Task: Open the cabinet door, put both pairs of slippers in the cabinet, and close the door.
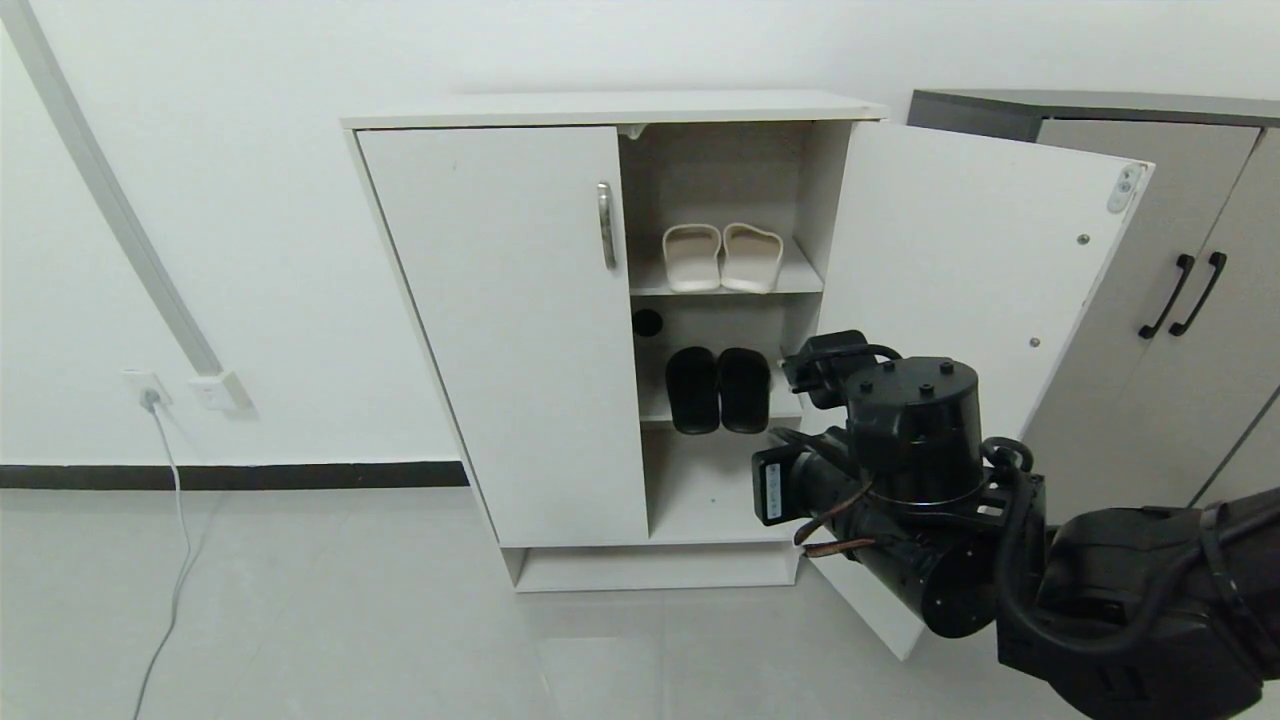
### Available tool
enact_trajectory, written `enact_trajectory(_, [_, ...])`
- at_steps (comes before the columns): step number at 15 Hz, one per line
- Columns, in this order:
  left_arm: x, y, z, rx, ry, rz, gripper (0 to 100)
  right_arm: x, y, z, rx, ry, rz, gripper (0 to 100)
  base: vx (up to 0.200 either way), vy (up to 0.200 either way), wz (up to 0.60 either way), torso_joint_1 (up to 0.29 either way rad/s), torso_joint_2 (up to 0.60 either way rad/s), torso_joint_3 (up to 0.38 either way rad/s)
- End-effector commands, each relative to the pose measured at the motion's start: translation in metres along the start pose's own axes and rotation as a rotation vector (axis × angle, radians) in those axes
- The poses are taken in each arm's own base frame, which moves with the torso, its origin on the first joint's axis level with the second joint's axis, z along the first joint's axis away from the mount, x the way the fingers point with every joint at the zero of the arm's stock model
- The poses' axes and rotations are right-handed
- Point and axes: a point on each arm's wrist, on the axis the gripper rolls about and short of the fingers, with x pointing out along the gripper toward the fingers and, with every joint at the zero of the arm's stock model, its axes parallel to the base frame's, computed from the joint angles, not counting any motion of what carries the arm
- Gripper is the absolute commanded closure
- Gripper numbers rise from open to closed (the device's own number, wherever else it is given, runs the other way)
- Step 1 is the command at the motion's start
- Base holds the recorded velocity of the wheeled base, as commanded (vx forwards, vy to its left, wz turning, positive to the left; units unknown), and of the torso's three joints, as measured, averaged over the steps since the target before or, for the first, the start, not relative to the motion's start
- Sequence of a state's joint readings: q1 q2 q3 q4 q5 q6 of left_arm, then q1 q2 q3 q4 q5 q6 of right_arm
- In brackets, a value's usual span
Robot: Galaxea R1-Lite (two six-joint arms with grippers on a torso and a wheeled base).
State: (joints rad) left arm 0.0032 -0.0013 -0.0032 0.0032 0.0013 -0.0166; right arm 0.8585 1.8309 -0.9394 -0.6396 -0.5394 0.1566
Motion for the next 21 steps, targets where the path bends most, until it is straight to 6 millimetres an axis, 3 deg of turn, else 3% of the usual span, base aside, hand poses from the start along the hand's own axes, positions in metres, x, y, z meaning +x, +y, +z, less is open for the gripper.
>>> enact_trajectory(1, [0.0001, 0.0, 0.0, 0.0, 0.001, 0.0, 100, 0.0011, 0.0006, -0.0018, -0.003, 0.005, -0.001, 100, 0.0, 0.0, 0.0, 0.0, 0.0, 0.0])
enact_trajectory(6, [0.0001, 0.0, 0.0, 0.001, 0.001, 0.0, 100, 0.0022, -0.0007, -0.0021, -0.003, 0.006, -0.006, 100, 0.0, 0.0, 0.0, -0.001, -0.03, -0.031])
enact_trajectory(13, [0.0001, 0.0, 0.0, 0.001, 0.001, 0.0, 100, 0.0027, -0.0016, -0.0019, -0.002, 0.006, -0.009, 100, 0.0, 0.0, 0.0, 0.024, -0.38, -0.352])
enact_trajectory(21, [0.0001, 0.0, 0.0, 0.001, 0.001, 0.0, 100, 0.0026, -0.0017, -0.0023, -0.003, 0.007, -0.01, 100, 0.0, 0.0, 0.0, 0.129, -0.47, -0.341])
